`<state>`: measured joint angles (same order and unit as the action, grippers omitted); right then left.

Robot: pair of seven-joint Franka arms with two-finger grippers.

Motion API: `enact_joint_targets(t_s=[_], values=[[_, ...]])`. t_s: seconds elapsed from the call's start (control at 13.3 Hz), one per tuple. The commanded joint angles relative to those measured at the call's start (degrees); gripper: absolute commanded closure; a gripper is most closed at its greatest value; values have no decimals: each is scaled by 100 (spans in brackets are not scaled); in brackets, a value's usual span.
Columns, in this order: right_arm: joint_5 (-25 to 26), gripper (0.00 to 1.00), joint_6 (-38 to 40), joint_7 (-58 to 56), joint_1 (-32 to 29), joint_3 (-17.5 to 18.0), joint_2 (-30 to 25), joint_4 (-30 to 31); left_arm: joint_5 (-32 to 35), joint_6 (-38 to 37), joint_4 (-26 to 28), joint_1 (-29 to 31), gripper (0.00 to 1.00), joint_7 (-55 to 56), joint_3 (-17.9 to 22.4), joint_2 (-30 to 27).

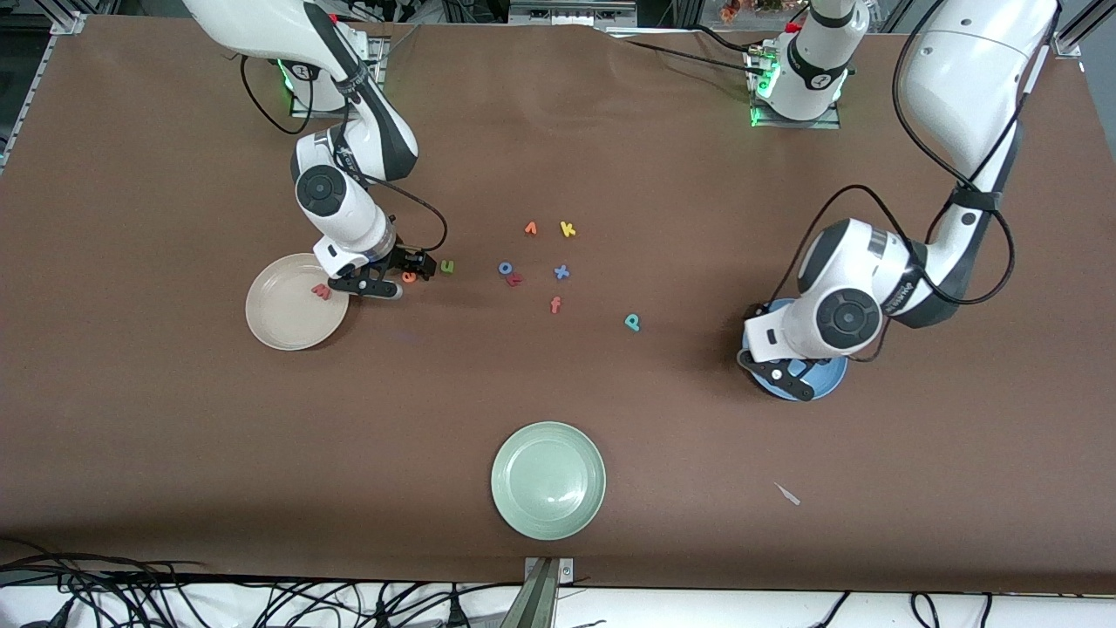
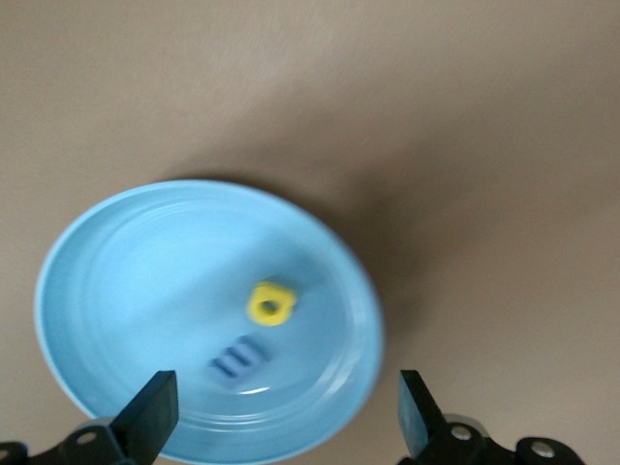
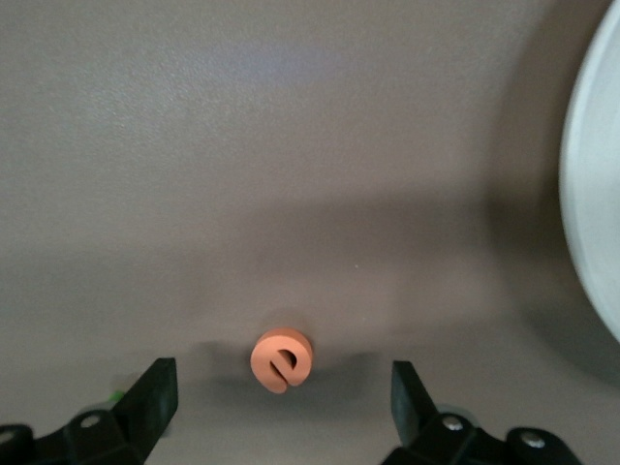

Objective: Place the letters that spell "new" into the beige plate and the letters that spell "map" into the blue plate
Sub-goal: 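Release the blue letter on the blue plate while the right gripper grasps the orange e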

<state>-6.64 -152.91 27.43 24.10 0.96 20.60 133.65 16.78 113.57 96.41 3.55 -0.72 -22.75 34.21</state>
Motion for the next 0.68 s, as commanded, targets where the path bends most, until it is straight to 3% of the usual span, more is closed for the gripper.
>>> enact_joint_targets(t_s=[0.0, 0.38, 0.6], values=[[-57, 9, -125, -27, -2, 36, 58, 12, 88, -80, 27, -47, 0, 1796, -430, -3], [-57, 31, -169, -27, -2, 36, 145, 12, -34, 86, -219, -819, 0, 5032, -546, 445], [-57, 40, -274, -27, -2, 36, 190, 12, -43, 1190, -245, -1101, 0, 6642, -546, 691]])
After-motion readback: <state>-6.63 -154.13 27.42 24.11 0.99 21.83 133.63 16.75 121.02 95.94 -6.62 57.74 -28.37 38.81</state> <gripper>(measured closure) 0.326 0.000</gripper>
